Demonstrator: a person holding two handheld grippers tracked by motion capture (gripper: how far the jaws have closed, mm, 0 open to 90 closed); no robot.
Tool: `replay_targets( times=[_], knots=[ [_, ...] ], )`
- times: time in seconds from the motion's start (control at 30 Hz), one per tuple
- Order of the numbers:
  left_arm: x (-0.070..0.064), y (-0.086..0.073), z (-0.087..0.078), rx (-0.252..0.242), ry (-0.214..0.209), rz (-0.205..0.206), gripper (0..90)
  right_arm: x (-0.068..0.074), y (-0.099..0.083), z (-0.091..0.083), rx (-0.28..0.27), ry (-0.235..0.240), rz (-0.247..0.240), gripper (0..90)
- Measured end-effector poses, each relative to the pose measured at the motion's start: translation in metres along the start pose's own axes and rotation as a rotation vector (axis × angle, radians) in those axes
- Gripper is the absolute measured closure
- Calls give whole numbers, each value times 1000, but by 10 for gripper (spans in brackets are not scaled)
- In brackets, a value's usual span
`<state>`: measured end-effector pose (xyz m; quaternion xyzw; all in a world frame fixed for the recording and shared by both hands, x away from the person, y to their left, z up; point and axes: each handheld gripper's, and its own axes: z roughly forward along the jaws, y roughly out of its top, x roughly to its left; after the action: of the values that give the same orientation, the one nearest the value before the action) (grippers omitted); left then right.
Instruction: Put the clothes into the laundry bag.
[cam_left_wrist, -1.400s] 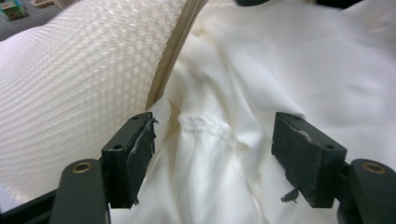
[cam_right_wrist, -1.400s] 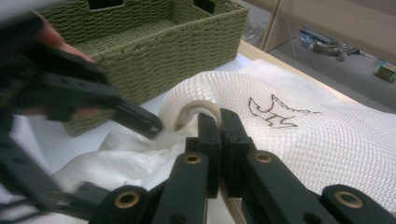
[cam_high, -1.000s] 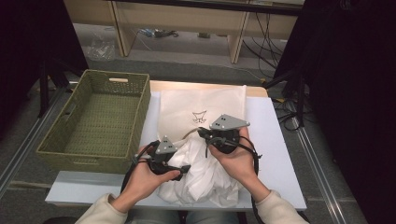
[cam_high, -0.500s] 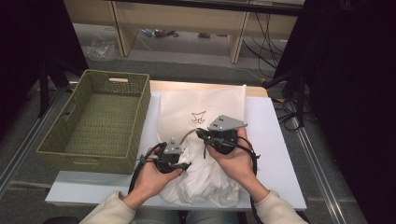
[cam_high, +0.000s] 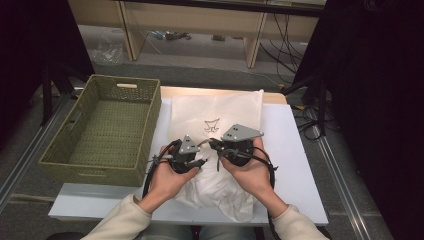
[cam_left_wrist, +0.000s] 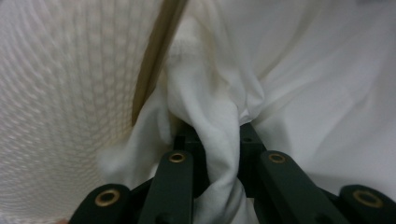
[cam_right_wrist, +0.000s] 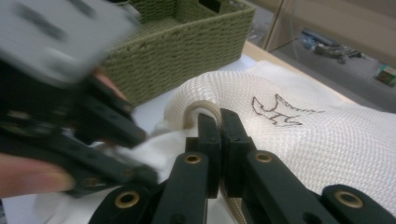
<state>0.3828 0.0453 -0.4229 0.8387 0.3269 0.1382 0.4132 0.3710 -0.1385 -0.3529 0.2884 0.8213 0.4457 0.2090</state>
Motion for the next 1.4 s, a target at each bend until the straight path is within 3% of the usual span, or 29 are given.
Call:
replay_targets(
  times=[0.07,0.13,0.2,0.23,0.33,0.47,0.6,0.7,0.73,0.77,0.83,0.9,1.0,1.07,1.13,1.3,1.4],
  knots=[
    [4,-7,9,28,-7,-17,728,1,-1,3,5,1,-30,895],
    [5,-8,6,14,-15,-17,651,2,-2,4,11,8,-20,895],
    [7,-3,-4,-7,-30,8,529,0,-1,3,15,12,-15,895],
    [4,-3,-11,-7,-29,-27,475,-2,-1,2,8,8,-10,895],
    [1,0,-31,-7,-18,-8,367,-5,-1,-2,4,2,-2,895],
    [0,-4,-49,-1,-10,10,315,-7,0,-4,3,-12,0,895],
    [2,-17,-44,68,-29,12,305,-6,0,-3,-5,-11,-1,894],
    [3,-27,-29,148,-68,2,335,-5,0,-2,-6,-6,5,893],
    [3,-30,-23,149,-80,-13,354,-5,0,-2,-5,-6,5,893],
    [3,-32,-20,162,-79,-1,372,-6,0,-3,-12,-17,-1,893],
    [2,-34,-13,140,-74,-12,438,-6,0,-2,-5,-9,10,892],
    [3,-32,-10,141,-82,-13,549,-6,-1,-1,-6,-2,3,891],
    [2,-31,-8,113,-99,-49,708,-6,-1,-1,-7,-9,-9,891],
    [2,-28,-13,104,-106,-62,760,-5,-1,-1,-5,-6,-8,892],
    [1,-23,-20,73,-115,-79,787,-4,0,-2,0,2,1,893],
    [-8,1,-41,-42,-116,-66,806,-2,1,-3,-9,-4,-4,893],
    [-9,12,-43,-64,-104,-51,807,-1,3,-5,-17,-4,-5,894]
  ],
)
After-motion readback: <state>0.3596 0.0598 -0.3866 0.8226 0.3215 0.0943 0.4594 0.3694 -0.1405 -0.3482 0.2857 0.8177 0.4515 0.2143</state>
